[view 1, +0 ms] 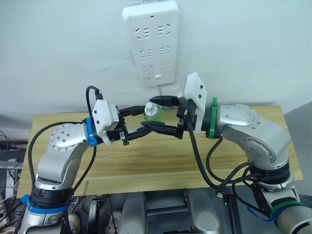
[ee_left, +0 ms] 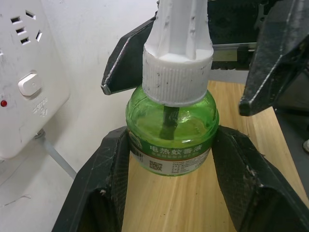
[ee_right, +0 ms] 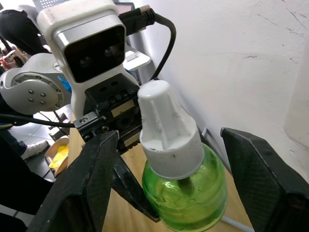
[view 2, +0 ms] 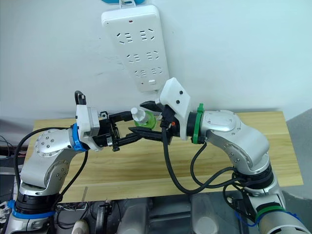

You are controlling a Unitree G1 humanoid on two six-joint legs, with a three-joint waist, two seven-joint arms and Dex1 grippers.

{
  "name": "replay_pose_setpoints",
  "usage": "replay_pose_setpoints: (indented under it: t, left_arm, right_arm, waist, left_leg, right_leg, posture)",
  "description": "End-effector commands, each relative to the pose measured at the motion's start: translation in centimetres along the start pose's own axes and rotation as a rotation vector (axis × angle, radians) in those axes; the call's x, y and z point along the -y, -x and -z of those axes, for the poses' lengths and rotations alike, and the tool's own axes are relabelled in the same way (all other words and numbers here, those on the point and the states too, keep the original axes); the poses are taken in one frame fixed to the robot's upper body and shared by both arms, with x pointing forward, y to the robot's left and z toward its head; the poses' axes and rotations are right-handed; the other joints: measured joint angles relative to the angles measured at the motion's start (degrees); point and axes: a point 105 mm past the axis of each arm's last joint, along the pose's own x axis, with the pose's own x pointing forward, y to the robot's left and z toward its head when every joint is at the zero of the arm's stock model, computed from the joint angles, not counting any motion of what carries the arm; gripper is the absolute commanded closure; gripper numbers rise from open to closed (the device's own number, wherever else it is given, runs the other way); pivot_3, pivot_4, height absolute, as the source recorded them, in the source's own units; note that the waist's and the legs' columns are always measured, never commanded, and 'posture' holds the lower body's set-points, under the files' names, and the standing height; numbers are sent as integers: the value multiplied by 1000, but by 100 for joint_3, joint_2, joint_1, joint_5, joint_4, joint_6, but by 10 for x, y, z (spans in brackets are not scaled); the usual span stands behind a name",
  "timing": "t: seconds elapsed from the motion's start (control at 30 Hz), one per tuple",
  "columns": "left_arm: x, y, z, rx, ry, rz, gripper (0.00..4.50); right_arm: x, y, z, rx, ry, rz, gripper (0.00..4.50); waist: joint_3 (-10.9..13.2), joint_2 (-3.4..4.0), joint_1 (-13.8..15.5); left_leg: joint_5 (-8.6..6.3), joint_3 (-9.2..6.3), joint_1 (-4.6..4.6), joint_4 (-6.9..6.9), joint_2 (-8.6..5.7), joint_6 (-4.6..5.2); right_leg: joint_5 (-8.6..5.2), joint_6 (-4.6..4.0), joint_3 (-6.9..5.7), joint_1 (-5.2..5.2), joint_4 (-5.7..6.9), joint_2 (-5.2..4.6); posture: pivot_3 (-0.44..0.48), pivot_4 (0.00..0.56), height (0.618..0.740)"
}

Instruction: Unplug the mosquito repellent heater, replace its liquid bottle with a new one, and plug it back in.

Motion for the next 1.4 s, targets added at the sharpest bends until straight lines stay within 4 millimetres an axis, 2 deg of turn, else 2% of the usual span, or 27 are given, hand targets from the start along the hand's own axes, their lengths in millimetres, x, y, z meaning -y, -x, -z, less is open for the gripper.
replay_pose_setpoints:
  t: [0.03, 0.33, 0.43, 0.6, 0.63, 1.4]
  left_arm:
    - [2, 1, -12, 36, -28, 4, 2308]
    - [1, 2, -10, 25, -41, -2, 2308]
    - [2, 2, -10, 24, -40, 1, 2308]
    - [1, 2, -11, 27, -40, 4, 2308]
    - [1, 2, -11, 27, -39, 6, 2308]
    - [0, 1, -9, 13, 35, 116, 2308]
  right_arm:
    - [-6, 2, -13, 43, 47, -15, 931]
    - [-4, 1, -14, 45, 45, -9, 931]
    - [-4, 0, -14, 43, 45, -10, 1549]
    - [-6, -1, -13, 42, 46, -29, 3258]
    - [-7, -1, -14, 43, 48, -36, 3350]
    - [-34, -2, -28, 136, 122, -270, 3350]
  waist:
    - [0, 0, 0]
    - [0, 0, 0]
    - [0, 0, 0]
    - [0, 0, 1]
    - [0, 0, 2]
    - [1, 1, 1]
  left_leg:
    - [0, 0, 0, 0, 0, 0]
    - [0, 0, 0, -1, 0, -1]
    - [0, 0, 0, -1, 0, -1]
    - [-2, 0, 0, -1, 0, 4]
    - [-3, 0, 0, -1, 0, 5]
    - [-6, 0, 0, -4, 0, 10]
  right_leg:
    - [0, 0, 0, 0, 0, 0]
    - [0, 0, 0, 0, -1, 0]
    - [0, 0, 0, 0, -1, 0]
    - [0, 0, 0, 0, -1, 0]
    - [0, 0, 0, 0, -2, 0]
    - [0, 0, -1, 0, -4, 0]
  posture:
    - [-166, 450, 730]
    - [-164, 450, 730]
    - [-162, 451, 730]
    - [-161, 452, 730]
    - [-161, 452, 730]
    - [-165, 450, 730]
